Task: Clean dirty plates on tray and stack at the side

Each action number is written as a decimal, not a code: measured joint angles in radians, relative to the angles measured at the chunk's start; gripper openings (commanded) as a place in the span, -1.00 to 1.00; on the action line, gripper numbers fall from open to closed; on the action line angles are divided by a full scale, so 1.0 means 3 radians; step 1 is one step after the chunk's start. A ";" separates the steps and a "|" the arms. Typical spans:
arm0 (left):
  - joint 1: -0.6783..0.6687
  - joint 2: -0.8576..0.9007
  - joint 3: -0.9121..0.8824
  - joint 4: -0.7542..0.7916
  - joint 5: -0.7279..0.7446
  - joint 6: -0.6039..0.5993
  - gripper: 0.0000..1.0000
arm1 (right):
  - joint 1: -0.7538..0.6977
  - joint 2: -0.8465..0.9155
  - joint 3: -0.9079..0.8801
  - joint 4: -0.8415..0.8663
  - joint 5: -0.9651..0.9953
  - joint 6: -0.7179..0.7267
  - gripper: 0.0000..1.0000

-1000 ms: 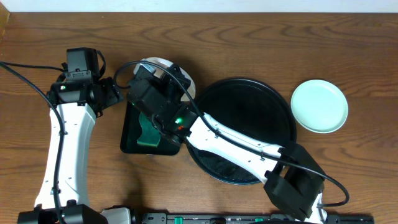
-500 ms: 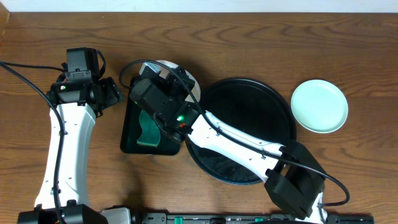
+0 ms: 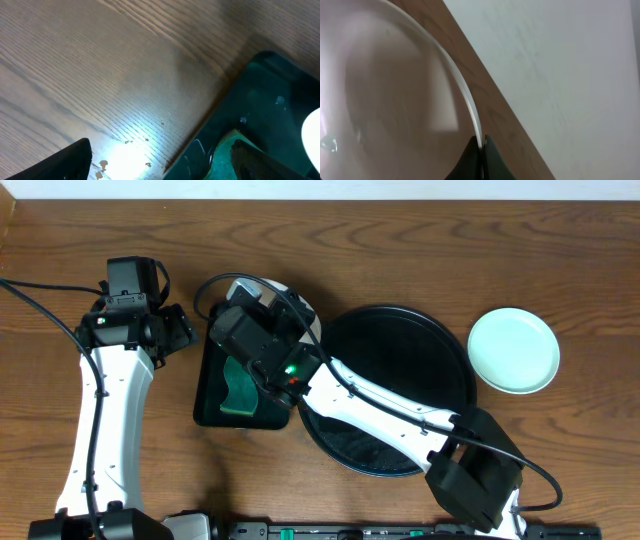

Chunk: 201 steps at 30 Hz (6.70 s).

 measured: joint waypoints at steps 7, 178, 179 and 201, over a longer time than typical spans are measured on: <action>0.0000 0.0000 0.0000 0.0000 0.0000 0.0000 0.77 | -0.0008 0.0000 0.0000 -0.0235 0.0000 0.0310 -0.98; 0.0000 0.0000 0.0000 -0.0001 0.0000 0.0000 0.77 | -0.3221 -0.1317 -0.2589 -0.0930 -0.3016 0.1578 -0.66; 0.0000 0.0000 0.0000 -0.0001 0.0000 0.0000 0.77 | -0.3221 -0.1317 -0.2589 -0.0931 -0.3014 0.1583 -0.67; 0.0000 0.0000 0.0000 -0.0001 0.0000 0.0000 0.77 | -0.3221 -0.1317 -0.2594 -0.0868 -0.3011 0.1586 -0.52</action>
